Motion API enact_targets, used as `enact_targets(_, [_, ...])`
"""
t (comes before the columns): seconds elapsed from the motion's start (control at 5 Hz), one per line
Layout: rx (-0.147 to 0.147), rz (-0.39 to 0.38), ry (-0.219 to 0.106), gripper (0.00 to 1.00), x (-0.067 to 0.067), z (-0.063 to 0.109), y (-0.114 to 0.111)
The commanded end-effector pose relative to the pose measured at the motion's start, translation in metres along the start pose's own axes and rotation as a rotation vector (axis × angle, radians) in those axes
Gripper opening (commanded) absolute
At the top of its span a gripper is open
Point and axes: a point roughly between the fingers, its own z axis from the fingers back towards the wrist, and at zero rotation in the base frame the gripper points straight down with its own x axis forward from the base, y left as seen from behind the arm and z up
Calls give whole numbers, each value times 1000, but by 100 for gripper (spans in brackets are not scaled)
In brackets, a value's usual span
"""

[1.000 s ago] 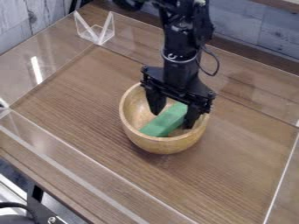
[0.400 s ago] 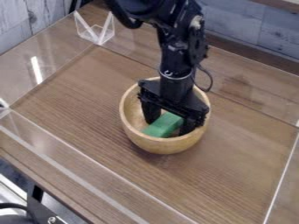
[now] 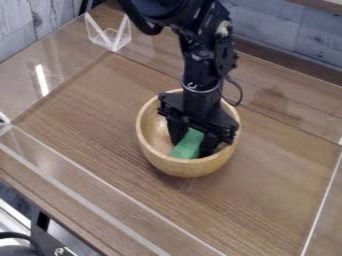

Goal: Move green stick from inside the wooden bowl to the table next to it

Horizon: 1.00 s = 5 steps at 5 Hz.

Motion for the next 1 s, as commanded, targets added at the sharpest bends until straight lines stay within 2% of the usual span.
enact_targets(0.0, [-9, 14, -14, 0, 4, 7, 4])
enact_targets(0.8, [-49, 58, -12, 0, 10, 27, 11])
